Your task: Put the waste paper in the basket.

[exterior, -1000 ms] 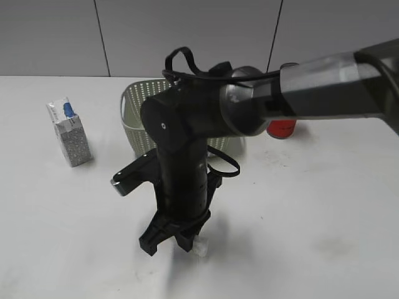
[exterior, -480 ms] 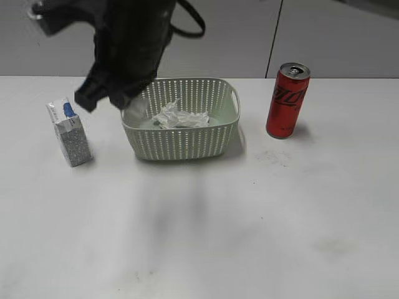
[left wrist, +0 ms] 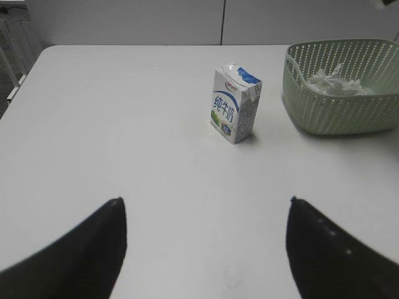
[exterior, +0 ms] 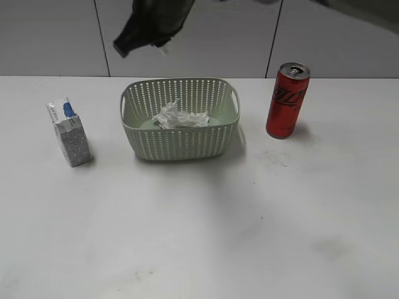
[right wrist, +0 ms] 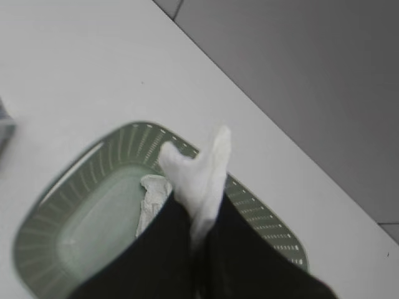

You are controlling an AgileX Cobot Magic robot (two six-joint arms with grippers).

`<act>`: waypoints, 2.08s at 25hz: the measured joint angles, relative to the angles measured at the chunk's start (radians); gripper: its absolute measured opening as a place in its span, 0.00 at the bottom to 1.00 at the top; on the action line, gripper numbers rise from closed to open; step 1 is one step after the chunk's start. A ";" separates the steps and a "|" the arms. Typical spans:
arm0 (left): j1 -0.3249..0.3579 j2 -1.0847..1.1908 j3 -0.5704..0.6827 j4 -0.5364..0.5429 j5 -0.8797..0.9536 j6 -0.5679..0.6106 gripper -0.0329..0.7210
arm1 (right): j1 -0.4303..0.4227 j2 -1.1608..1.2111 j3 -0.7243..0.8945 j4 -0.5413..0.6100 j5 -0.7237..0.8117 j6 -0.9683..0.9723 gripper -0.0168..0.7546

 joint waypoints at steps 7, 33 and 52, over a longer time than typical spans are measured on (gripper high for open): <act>0.000 0.000 0.000 0.000 0.000 0.000 0.83 | -0.069 0.125 0.000 0.109 0.061 0.013 0.28; 0.000 0.000 0.000 0.000 0.000 0.001 0.83 | -0.427 0.071 -0.289 0.306 0.399 -0.009 0.79; 0.000 0.000 0.000 0.000 0.000 0.000 0.83 | -0.713 -0.088 -0.160 0.465 0.405 -0.062 0.79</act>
